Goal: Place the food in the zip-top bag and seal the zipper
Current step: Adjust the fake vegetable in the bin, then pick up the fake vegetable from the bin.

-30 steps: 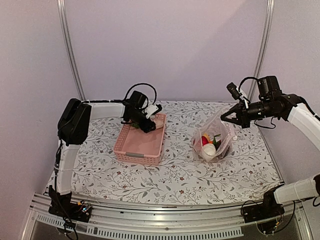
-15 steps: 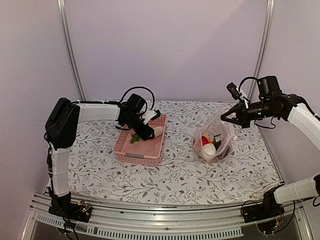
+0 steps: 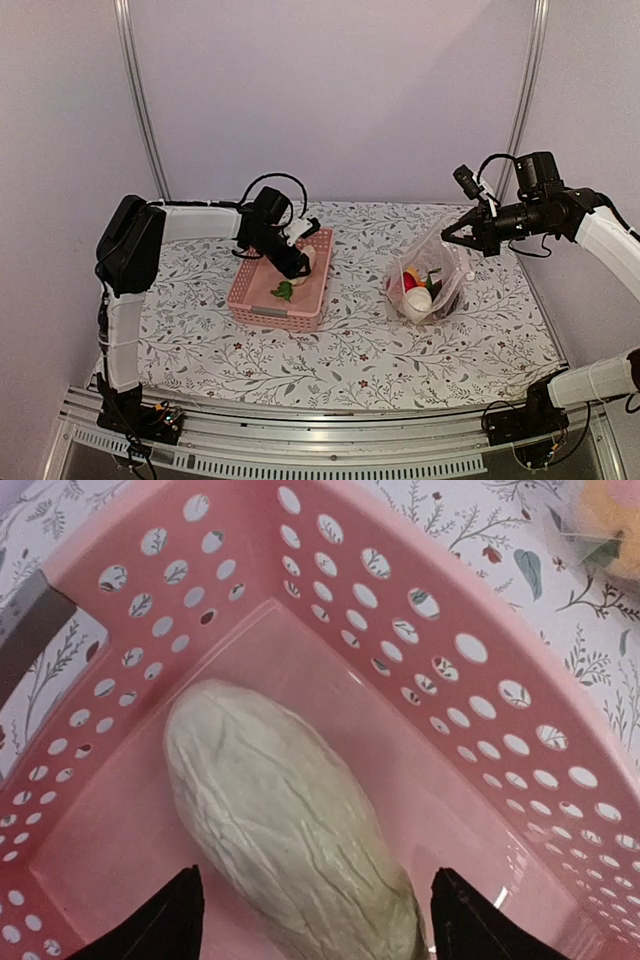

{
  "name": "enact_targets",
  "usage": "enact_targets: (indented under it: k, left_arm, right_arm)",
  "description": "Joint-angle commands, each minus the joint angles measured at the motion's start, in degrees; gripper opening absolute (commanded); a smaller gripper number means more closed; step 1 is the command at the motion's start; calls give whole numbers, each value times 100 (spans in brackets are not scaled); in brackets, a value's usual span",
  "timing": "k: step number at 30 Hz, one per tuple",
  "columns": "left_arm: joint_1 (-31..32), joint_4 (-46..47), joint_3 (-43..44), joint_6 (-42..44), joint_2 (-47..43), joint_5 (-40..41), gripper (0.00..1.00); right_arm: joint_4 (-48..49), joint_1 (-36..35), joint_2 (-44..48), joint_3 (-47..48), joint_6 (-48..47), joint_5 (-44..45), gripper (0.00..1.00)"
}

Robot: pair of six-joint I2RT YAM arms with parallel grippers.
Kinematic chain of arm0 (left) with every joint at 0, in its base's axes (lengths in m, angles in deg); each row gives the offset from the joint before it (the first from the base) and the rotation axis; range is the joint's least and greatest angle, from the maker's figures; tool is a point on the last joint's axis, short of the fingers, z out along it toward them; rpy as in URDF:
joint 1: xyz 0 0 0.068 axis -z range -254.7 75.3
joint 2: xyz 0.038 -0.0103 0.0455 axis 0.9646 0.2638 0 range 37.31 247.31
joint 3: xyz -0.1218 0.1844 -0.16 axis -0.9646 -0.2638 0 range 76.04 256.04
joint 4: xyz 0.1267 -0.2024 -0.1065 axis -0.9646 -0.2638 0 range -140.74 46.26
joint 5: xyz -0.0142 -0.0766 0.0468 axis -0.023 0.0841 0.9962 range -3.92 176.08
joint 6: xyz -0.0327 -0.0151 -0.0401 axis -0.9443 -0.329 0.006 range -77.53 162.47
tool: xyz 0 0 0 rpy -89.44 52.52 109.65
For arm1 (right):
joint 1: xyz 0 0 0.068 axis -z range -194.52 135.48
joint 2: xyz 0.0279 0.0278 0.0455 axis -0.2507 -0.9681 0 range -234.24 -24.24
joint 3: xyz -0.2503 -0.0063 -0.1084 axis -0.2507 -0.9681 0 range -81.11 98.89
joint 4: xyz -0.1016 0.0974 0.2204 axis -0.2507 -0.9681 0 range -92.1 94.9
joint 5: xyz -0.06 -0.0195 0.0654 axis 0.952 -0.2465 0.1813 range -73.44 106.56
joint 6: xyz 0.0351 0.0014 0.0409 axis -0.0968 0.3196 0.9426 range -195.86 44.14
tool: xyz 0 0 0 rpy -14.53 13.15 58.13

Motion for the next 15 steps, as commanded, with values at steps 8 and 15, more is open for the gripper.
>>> enact_targets:
  k: [8, 15]
  left_arm:
    - [-4, -99, -260, -1414, 7, 290, 62]
    - [213, 68, -936, -1681, -843, 659, 46]
  right_arm:
    - [-81, 6, 0, 117, 40, 77, 0]
    - [-164, 16, -58, 221, 53, 293, 0]
